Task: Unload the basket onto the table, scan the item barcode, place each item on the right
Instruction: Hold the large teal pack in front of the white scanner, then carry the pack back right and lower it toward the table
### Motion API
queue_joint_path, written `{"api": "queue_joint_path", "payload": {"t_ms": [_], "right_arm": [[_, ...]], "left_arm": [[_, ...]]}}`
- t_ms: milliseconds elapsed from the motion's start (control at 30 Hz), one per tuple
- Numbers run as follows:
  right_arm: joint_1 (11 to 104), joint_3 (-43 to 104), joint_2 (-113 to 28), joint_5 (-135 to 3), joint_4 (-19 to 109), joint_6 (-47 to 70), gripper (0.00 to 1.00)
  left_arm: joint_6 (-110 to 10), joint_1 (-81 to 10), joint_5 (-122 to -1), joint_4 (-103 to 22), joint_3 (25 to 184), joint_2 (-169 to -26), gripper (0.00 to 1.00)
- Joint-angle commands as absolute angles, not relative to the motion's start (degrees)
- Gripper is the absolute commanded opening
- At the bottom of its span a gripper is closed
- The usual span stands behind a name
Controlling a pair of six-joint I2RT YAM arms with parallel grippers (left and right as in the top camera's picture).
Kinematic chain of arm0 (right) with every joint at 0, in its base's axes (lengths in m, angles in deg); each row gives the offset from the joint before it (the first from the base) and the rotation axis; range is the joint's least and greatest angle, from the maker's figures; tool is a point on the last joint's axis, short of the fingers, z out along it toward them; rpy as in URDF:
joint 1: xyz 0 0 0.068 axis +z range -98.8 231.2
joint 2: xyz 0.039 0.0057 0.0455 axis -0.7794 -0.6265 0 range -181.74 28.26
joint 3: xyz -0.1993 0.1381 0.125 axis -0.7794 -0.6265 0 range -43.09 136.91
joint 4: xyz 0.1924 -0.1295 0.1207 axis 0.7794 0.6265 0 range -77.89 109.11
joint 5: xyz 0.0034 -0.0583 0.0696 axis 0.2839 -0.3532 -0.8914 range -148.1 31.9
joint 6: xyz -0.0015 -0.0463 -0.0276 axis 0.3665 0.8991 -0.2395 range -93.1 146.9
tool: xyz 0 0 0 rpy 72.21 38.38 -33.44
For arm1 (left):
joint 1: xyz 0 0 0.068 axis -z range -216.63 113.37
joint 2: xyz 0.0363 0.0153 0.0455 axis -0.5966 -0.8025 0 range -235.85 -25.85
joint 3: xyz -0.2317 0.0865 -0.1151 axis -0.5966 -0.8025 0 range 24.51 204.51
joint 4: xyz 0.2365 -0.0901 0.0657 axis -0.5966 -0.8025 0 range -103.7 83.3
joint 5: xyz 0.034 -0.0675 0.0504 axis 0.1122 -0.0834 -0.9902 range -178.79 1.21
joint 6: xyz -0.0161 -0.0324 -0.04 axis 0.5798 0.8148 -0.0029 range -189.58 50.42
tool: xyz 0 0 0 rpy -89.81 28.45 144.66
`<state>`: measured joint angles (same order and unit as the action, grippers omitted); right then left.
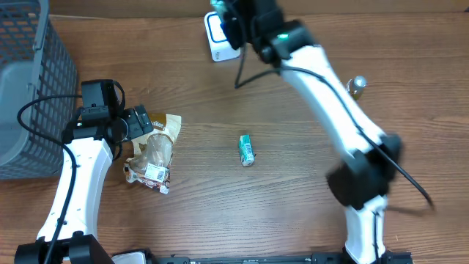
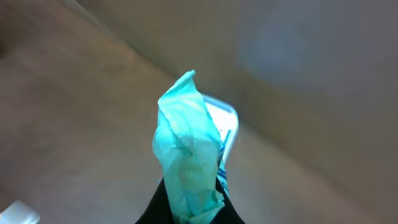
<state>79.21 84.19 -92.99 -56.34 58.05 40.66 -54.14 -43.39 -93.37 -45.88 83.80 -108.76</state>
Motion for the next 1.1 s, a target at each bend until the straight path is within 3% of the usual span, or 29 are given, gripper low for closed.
{"api": "queue_joint_path", "payload": {"t_ms": [0, 200, 333, 767, 1033, 1067], "right_arm": [[78.3, 85.1, -86.0, -55.8, 70.0, 31.5, 0.04], [76.8, 85.1, -87.1, -57.0, 100.4, 22.5, 0.04], [76.3, 81.1, -88.6, -59.4, 109.2, 19.3, 0.04], [74.3, 56.3, -88.8, -58.1, 96.7, 17.7, 0.04], [71.9, 49.2, -88.8, -54.0, 92.2, 17.7, 0.04], [71.7, 49.0, -88.8, -54.0, 91.9, 17.7, 0.08]], "left_arm": [[-54.6, -43.4, -93.7, -45.8, 84.9, -109.0, 1.00], [-54.6, -43.4, -93.7, -45.8, 84.9, -109.0, 1.00], [-54.6, -43.4, -93.7, -45.8, 84.9, -109.0, 1.00], [-54.6, -43.4, -93.7, -45.8, 84.9, -109.0, 1.00], [-54.6, -43.4, -93.7, -45.8, 84.9, -109.0, 1.00], [-54.6, -43.4, -93.7, -45.8, 84.9, -109.0, 1.00]]}}
